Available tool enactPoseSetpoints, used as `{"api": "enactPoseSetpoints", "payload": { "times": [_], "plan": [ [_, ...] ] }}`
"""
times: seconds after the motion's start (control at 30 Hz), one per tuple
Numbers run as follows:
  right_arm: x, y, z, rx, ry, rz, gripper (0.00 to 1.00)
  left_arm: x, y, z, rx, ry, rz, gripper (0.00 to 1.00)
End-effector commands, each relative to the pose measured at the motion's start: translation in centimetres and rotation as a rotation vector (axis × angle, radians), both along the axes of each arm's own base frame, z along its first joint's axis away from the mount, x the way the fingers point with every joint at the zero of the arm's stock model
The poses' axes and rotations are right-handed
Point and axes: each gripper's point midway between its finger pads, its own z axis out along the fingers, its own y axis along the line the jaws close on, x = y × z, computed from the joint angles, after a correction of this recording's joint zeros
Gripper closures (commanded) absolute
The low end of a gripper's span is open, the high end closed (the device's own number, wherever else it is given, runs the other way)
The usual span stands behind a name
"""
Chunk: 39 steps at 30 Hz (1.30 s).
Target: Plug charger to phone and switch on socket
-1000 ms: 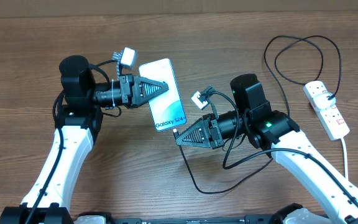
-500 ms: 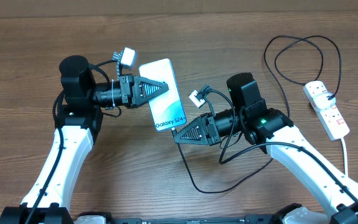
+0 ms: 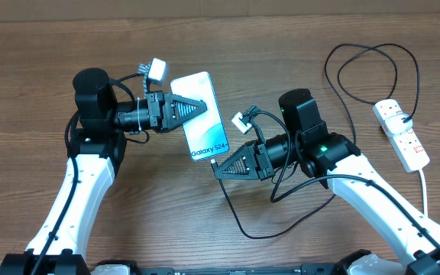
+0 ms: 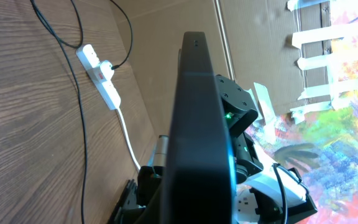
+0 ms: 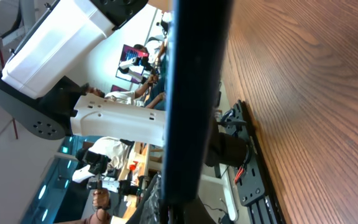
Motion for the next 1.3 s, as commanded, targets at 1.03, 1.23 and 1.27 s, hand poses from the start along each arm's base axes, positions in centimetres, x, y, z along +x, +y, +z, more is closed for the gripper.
{"api": "enactPoseSetpoints", "payload": {
  "times": [1.03,1.23,1.27],
  "plan": [
    [1.3,0.6,0.9,0.013,-0.080,-0.039,0.96,-0.4,-0.3,1.2,-0.002,-0.072,-0.026,0.96],
    [2.4,0.1,0.7,-0.002,-0.079,-0.082,0.96,-0.6,-0.3,1.3,-0.007,-0.072,-0.043,0.96],
    [2.5,0.0,0.7,-0.002,-0.080,-0.086,0.96,-0.6,-0.3,1.3,-0.006,-0.076,-0.043,0.96]
  ]
}}
